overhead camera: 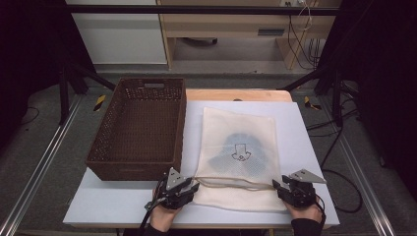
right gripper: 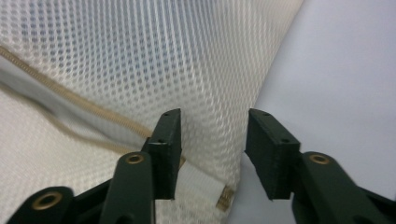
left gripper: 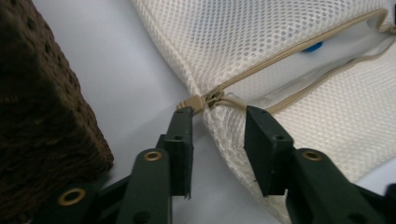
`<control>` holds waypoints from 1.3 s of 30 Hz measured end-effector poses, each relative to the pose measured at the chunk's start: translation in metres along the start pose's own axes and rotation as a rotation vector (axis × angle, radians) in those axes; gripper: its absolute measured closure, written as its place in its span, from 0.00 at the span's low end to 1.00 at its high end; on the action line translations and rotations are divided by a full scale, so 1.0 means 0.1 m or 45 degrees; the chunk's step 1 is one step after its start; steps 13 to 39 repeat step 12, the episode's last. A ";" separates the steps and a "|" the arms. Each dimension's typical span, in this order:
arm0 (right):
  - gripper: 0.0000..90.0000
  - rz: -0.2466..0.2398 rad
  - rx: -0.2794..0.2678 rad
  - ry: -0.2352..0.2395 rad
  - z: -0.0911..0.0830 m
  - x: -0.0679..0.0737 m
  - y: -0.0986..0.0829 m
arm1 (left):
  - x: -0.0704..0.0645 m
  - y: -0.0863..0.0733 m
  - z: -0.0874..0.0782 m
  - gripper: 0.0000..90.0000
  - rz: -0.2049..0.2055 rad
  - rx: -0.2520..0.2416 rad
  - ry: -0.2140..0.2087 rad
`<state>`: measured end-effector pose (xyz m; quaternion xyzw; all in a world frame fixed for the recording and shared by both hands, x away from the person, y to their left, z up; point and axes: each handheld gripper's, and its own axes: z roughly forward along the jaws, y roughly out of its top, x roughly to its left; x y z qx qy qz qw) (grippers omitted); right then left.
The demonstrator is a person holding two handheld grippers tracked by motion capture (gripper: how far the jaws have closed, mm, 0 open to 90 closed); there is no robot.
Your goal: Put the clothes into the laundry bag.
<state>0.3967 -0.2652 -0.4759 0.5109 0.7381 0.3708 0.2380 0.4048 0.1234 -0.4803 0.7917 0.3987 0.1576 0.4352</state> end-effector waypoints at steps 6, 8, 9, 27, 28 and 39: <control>0.44 0.032 -0.177 -0.009 -0.10 -0.03 0.01 | 0.01 0.08 -0.13 0.46 0.058 -0.052 -0.014; 0.41 0.036 -0.212 -0.018 -0.12 -0.04 0.01 | 0.04 0.09 -0.16 0.43 0.050 -0.062 -0.022; 0.40 0.036 -0.226 -0.021 -0.12 -0.04 0.00 | 0.05 0.09 -0.17 0.42 0.051 -0.066 -0.023; 0.39 0.037 -0.243 -0.024 -0.14 -0.06 0.00 | 0.08 0.09 -0.22 0.39 0.057 -0.074 -0.026; 0.39 0.037 -0.243 -0.024 -0.14 -0.06 0.00 | 0.08 0.09 -0.22 0.39 0.057 -0.074 -0.026; 0.39 0.037 -0.243 -0.024 -0.14 -0.06 0.00 | 0.08 0.09 -0.22 0.39 0.057 -0.074 -0.026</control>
